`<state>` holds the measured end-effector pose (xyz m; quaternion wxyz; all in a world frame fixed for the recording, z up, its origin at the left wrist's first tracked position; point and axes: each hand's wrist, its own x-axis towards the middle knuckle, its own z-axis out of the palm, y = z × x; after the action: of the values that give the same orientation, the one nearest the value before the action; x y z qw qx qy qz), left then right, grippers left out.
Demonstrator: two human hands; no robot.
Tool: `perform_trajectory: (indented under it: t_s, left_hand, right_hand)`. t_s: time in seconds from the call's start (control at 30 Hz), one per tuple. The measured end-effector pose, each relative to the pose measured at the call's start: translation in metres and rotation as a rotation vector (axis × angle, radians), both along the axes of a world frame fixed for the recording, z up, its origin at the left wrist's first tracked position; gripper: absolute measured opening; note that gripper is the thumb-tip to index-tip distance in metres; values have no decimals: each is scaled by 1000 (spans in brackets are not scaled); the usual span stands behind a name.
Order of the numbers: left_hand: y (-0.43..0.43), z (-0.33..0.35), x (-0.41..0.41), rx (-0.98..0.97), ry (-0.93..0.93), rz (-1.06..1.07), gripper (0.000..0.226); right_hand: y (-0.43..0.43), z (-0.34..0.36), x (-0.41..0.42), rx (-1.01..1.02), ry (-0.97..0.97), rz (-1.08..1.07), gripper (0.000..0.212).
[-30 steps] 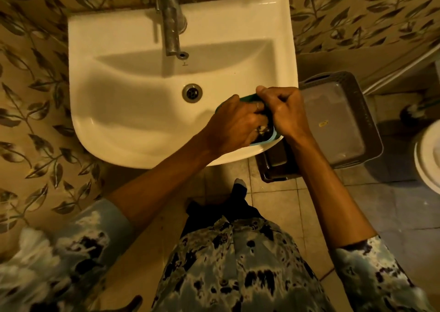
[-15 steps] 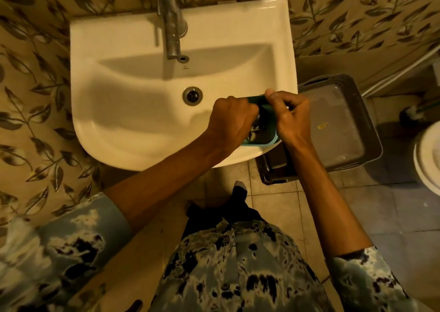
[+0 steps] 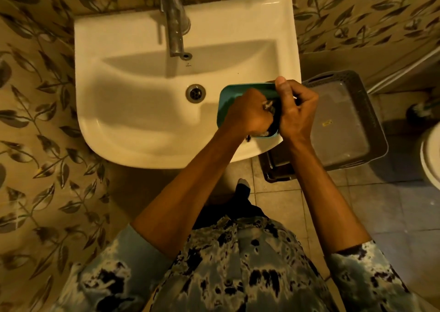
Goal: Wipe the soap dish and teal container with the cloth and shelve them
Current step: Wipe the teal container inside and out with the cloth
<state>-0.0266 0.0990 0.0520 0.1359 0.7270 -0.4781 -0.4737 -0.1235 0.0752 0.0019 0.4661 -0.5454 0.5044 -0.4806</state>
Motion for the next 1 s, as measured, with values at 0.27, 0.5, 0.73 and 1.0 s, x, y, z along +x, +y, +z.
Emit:
perform_trajectory:
  t_s: [0.27,0.5,0.73,1.0]
  left_hand:
    - [6,11,10,-213,70,-15,31]
    - [29,2,57,-539,-517,-698,47]
    - [45,4,45,-507,-695,-464,45]
    - [25,21,3,-187,288,215,22]
  right_hand:
    - [-17,20,-6,47,17,21,33]
    - [-31,27,-21,112,44,133,20]
    - [-24,36,2,64,-13,118,35]
    - [-12,7,3,-144,71,-63,28]
